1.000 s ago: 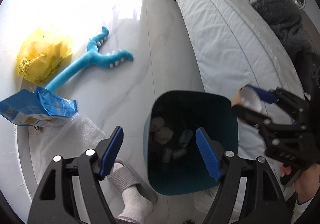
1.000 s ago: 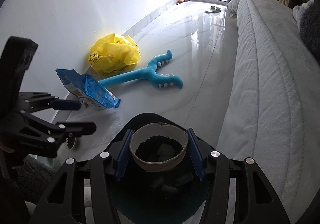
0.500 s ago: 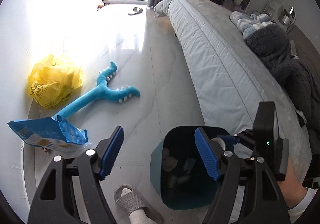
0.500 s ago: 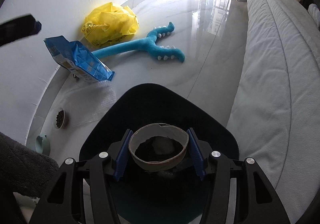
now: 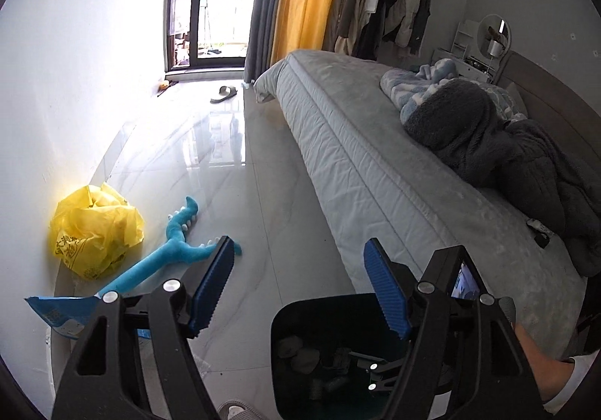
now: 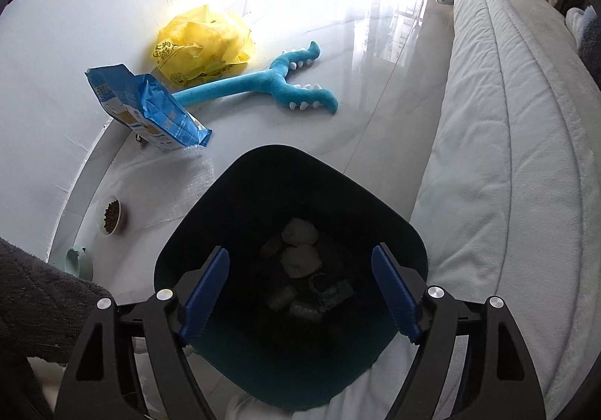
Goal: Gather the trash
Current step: 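Move the right gripper back toward the black-and-white box on the bed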
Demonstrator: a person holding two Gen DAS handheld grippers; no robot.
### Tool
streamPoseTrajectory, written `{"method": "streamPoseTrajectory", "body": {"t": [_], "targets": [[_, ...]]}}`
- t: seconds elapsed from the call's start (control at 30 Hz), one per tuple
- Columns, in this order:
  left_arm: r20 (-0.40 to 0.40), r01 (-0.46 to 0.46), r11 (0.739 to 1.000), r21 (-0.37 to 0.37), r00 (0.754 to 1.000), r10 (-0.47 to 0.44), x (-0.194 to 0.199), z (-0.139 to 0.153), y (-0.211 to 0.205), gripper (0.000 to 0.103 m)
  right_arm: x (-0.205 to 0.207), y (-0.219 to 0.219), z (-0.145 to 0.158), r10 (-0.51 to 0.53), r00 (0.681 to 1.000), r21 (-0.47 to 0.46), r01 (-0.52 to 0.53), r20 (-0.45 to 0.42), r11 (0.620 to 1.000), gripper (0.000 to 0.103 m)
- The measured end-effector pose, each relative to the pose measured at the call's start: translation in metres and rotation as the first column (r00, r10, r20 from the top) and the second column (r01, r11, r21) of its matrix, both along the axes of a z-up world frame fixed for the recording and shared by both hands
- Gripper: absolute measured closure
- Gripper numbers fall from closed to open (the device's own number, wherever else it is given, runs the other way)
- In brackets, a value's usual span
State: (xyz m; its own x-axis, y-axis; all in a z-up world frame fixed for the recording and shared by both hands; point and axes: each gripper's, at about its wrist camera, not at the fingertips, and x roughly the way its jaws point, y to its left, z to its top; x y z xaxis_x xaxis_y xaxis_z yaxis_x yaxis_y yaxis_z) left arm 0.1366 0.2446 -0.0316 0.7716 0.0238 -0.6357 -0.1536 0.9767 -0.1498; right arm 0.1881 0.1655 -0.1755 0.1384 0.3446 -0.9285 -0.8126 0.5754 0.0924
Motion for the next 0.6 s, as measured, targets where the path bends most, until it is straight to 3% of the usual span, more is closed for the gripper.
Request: {"method": "streamPoseTrajectory", "body": {"t": [0.23,0.6], "targets": [[0.096,0.021,1.0,-0.022,0.995,-0.018,0.007,0.028,-0.025,0.029,0.002,-0.028,0.032,-0.028,1.0,0.106,0.027,0.01,0.994,0.023],[0.143,0.044,0.998,-0.038,0.989,-0.039,0.029,0.042,-0.067,0.026,0.021,-0.097,0.083,-0.161,0.983,0.235,0.136,0.092,0.962,0.022]]}}
